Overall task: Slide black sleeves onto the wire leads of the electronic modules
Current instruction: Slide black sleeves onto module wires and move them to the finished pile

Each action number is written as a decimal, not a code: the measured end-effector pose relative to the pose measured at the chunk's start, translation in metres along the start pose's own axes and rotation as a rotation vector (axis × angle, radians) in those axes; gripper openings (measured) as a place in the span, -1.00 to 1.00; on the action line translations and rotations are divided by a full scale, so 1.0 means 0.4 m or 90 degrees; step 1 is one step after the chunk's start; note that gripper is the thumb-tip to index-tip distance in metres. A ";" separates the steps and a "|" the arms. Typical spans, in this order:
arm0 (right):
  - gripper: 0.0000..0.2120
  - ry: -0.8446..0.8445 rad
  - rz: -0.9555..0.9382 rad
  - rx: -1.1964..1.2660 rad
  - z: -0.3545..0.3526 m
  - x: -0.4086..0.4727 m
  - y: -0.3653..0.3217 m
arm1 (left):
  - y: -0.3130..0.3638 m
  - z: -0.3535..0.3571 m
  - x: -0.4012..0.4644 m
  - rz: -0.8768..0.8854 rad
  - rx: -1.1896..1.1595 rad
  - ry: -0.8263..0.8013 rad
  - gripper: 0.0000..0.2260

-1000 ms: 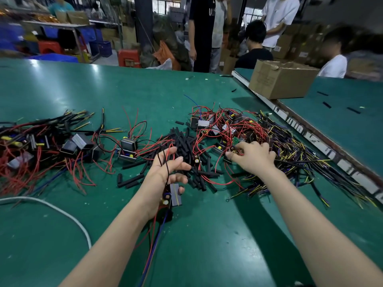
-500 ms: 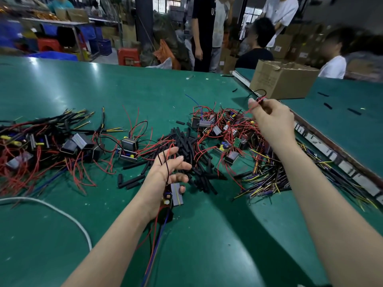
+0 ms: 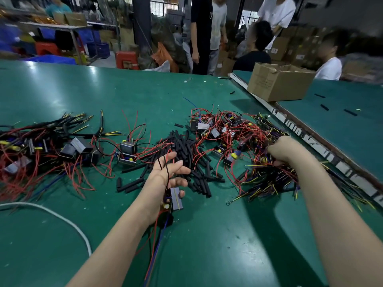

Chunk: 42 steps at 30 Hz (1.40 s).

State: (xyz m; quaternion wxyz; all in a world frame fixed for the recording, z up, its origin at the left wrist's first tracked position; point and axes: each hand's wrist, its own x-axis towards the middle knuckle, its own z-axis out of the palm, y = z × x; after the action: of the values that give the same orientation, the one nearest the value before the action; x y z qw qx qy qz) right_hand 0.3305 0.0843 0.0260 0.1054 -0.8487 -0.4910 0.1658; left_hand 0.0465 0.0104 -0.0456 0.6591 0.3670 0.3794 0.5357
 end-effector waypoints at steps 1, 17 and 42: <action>-0.78 0.049 0.007 0.009 0.004 0.002 -0.001 | -0.001 0.001 0.001 -0.003 0.000 0.003 -0.78; -0.55 0.128 -0.444 -0.047 0.195 0.035 -0.300 | 0.014 -0.019 -0.008 0.002 -0.132 -0.057 -0.57; -0.76 0.166 -0.206 1.145 -0.049 0.000 -0.304 | 0.003 -0.015 0.012 -0.012 -0.055 -0.035 -0.31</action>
State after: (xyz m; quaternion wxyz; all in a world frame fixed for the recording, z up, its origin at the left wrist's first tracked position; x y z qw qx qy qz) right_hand 0.2411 0.1444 0.0855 0.8014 -0.3803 -0.2743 0.3712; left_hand 0.0414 0.0158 -0.0476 0.6896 0.3491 0.3409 0.5350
